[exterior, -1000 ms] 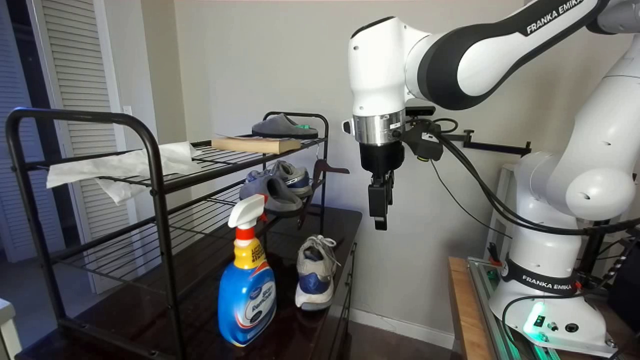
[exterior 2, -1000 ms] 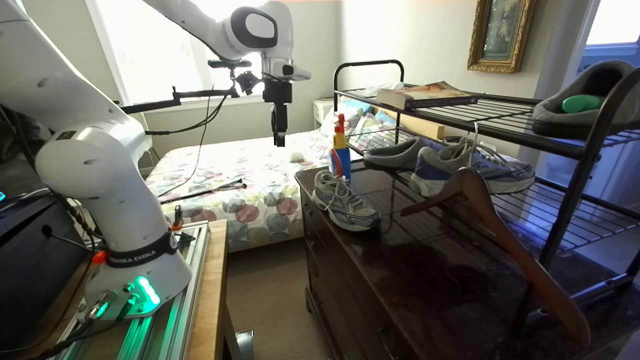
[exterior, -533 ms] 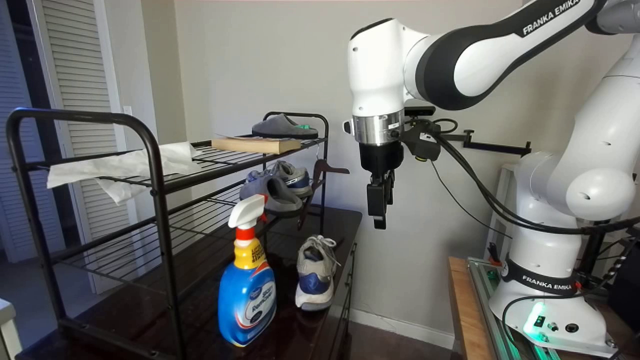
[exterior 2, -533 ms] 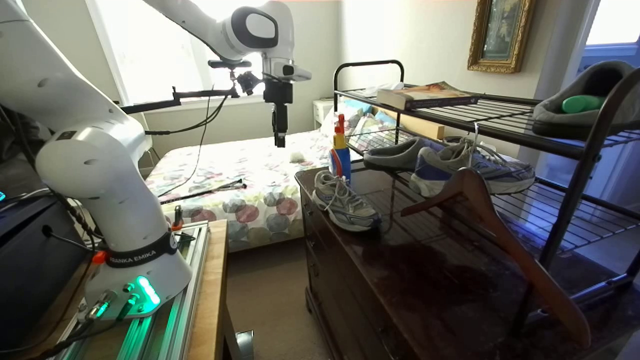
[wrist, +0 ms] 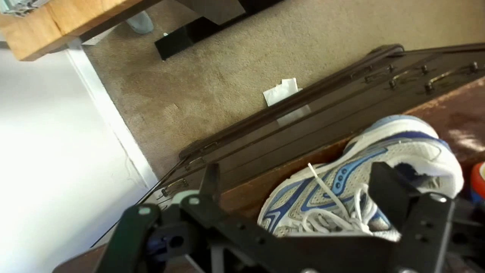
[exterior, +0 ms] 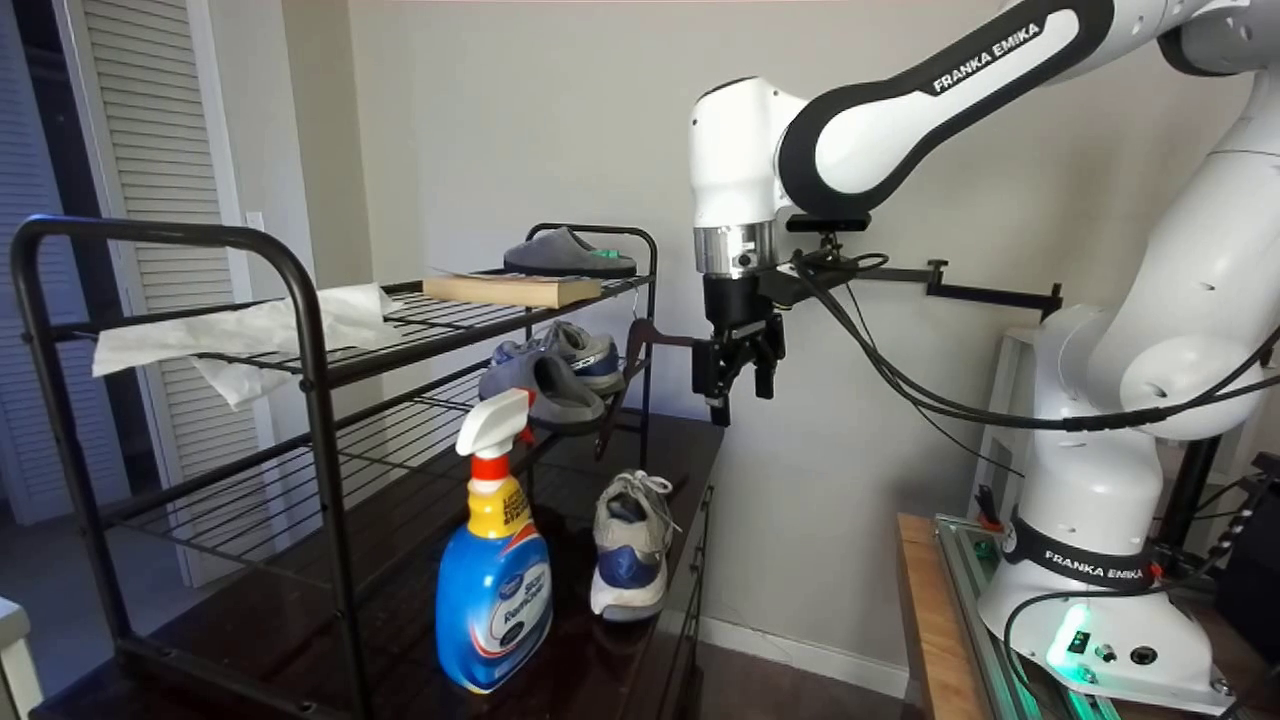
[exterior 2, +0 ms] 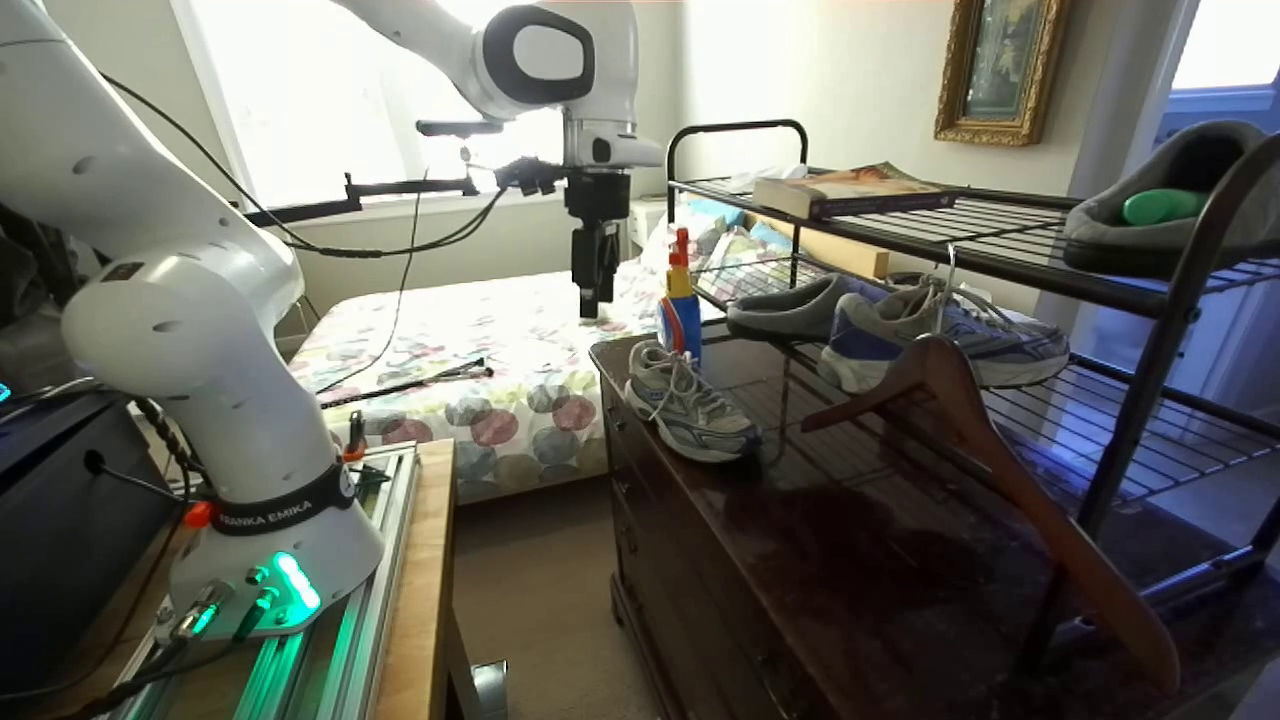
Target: Pick up the sneaker from the countertop and put it on the book on the topmost shelf.
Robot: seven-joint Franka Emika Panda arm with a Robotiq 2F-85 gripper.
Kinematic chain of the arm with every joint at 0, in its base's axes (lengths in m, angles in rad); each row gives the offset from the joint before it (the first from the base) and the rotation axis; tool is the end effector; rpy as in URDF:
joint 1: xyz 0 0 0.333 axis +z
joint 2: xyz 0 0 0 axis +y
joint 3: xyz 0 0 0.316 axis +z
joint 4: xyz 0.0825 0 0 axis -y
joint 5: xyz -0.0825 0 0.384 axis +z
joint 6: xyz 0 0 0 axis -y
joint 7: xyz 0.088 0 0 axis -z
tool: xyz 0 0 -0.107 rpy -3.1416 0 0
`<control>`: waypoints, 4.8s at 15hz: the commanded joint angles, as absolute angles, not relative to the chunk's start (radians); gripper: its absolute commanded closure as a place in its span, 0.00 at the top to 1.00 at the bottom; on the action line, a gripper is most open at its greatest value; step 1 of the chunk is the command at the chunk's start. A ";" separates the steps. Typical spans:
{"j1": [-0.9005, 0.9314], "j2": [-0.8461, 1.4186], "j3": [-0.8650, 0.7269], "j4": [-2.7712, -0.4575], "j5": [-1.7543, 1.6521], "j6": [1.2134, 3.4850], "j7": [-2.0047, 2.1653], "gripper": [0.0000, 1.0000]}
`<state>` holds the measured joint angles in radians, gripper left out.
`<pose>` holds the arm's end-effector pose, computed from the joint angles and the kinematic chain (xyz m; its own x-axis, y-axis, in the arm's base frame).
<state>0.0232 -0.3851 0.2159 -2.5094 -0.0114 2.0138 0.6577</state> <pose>0.3928 0.0947 0.4057 0.9057 -0.4221 -0.0386 -0.4129 -0.8994 0.1437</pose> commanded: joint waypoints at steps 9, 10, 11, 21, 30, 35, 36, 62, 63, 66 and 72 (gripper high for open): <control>0.029 -0.322 0.237 -2.523 0.042 2.245 0.956 1.00; 0.025 -0.302 0.237 -2.527 0.043 2.289 0.998 1.00; 0.026 -0.272 0.236 -2.530 0.057 2.335 1.038 1.00; 0.121 -0.083 0.226 -2.575 0.237 2.626 1.245 1.00; 0.122 -0.013 0.178 -2.630 0.393 2.712 1.196 0.95; 0.084 0.120 0.102 -2.521 0.317 2.677 1.132 0.57; 0.083 0.136 0.094 -2.504 0.313 2.672 1.124 0.56; 0.203 -0.692 0.276 -2.652 0.226 1.969 1.062 0.03; 0.200 -0.731 0.269 -2.624 0.213 1.926 1.036 0.03; 0.181 -0.822 0.259 -2.520 0.153 1.845 0.935 0.03; 0.128 -0.834 0.239 -2.437 0.201 1.809 0.856 0.14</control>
<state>0.1676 -0.8294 0.2137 -2.4416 0.1773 1.8175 0.8792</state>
